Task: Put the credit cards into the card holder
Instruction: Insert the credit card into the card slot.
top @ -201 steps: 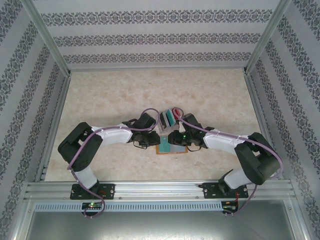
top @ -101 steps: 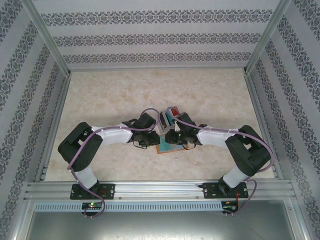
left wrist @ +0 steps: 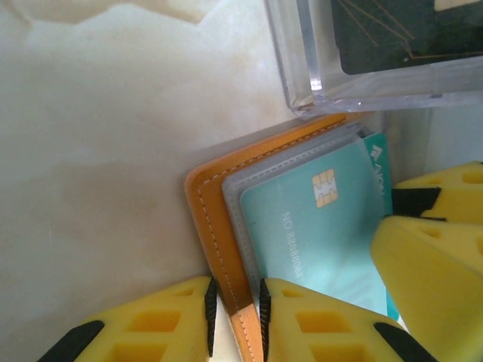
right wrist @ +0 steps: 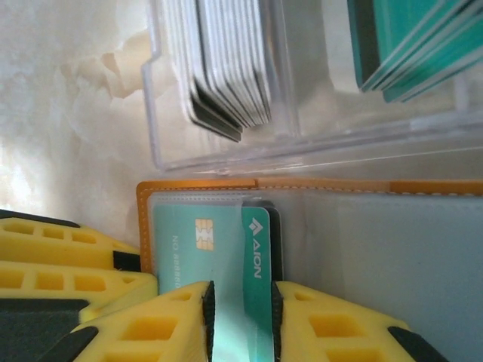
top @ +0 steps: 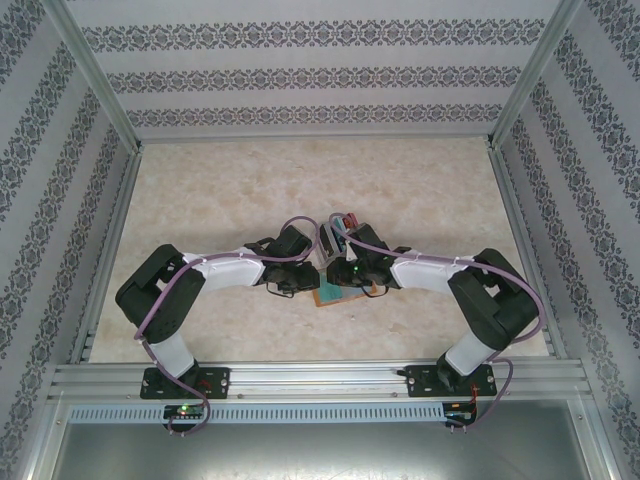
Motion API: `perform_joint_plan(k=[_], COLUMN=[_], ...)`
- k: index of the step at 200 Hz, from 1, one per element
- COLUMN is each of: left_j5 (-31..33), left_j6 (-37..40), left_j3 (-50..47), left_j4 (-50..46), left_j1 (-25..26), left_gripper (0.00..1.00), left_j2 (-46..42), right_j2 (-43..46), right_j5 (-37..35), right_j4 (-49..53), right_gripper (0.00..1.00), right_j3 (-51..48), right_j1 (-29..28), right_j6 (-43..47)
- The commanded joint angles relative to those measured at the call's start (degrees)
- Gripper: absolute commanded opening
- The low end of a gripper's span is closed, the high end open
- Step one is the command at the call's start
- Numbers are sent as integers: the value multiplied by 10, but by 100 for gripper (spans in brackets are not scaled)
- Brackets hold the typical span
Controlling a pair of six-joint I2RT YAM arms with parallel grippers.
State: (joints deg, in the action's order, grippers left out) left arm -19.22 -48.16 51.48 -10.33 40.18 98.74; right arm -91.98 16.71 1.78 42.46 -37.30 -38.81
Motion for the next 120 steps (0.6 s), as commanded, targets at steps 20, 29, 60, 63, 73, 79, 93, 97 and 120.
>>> perform_joint_plan(k=[20, 29, 60, 63, 73, 79, 93, 97, 120], left_j5=[31, 39, 59, 60, 67, 71, 87, 90, 91], left_j6=[10, 8, 12, 12, 9, 9, 6, 5, -13], left_j3=[-13, -14, -12, -11, -12, -11, 0, 5, 40], left_j4=[-16, -18, -26, -27, -24, -23, -23, -25, -14], left_j1=[7, 7, 7, 7, 6, 6, 2, 0, -27], left_gripper=[29, 31, 33, 33, 34, 34, 36, 36, 45], left_j2=[-33, -40, -59, -60, -68, -72, -76, -77, -64], right_j2=[96, 115, 188, 194, 207, 211, 210, 207, 159], right_j5=[-48, -66, -142, -147, -156, -160, -159, -159, -136], right_j4=[23, 42, 103, 107, 124, 138, 161, 167, 213], right_gripper=[36, 36, 39, 39, 40, 40, 39, 40, 44], right_j3=[-29, -29, -17, -15, -2, 8, 32, 40, 102], right_j1=[-5, -3, 13, 17, 37, 52, 86, 94, 137], right_j6=[9, 12, 51, 56, 73, 80, 106, 113, 157])
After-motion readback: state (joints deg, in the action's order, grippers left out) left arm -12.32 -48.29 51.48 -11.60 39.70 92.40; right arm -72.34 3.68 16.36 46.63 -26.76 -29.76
